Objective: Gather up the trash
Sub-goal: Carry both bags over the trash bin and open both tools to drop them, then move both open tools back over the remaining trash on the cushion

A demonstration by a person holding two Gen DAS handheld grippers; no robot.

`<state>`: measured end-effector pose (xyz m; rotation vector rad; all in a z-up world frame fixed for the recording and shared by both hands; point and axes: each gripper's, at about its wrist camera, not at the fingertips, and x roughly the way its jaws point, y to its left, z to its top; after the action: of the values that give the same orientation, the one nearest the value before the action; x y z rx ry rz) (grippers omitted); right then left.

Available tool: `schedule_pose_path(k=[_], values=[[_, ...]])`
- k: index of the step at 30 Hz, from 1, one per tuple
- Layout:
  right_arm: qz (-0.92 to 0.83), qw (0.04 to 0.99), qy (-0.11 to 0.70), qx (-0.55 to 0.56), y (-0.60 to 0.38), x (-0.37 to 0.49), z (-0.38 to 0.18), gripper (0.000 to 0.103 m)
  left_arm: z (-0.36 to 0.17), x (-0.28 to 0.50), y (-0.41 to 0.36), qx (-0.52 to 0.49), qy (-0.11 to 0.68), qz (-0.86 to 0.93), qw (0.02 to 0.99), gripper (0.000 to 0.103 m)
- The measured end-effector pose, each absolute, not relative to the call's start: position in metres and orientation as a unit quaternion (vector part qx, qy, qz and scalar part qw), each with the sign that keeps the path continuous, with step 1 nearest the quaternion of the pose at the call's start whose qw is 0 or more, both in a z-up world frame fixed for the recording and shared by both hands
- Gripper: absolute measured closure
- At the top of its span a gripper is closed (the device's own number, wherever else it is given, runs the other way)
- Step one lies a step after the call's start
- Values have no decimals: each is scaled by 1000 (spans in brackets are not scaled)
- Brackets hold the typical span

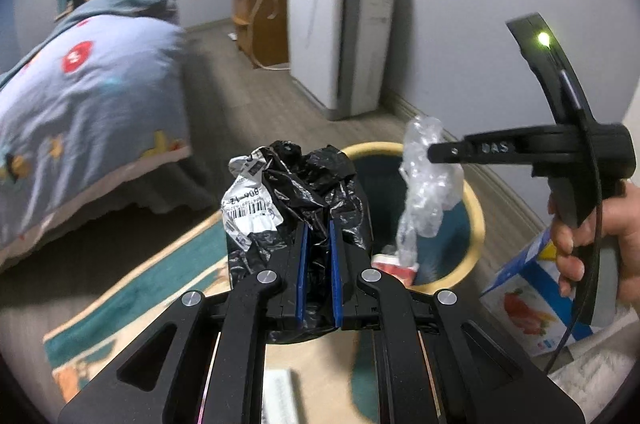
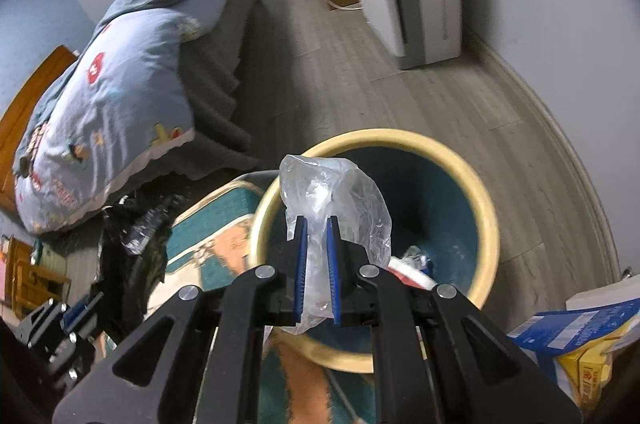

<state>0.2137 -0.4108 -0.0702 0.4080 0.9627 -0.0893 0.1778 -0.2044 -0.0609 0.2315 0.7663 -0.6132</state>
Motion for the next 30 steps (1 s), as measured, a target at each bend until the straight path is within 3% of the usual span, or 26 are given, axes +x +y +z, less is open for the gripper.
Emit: schedule_pose_path(k=[13,16,18,20,21,24,29,30], values=[[-113,857,467,186,-446,201,-83,94,-104,195,-263,144,366,-330,858,92],[-113,859,464,185,-446,201,-82,93,-105,193,-267,149,361,-337,857,86],[-113,858,464,188,-448,200,-83,93,-106,193,-269,144,360,-339,857,80],[-113,857,464,191,-448,198,-84,90,-106,190,-268,142,356,-338,860,57],[-113,857,464,193,-448,199,-84,89,-105,190,-268,141,354,-339,860,53],[-112,857,461,202,-449,199,-82,82,-103,187,-265,141,349,-337,863,41],[-114,861,451,207,-448,198,-76,34,-96,183,-255,136,340,-325,872,18],[-113,863,447,207,-447,198,-74,29,-94,182,-250,135,338,-319,875,17]])
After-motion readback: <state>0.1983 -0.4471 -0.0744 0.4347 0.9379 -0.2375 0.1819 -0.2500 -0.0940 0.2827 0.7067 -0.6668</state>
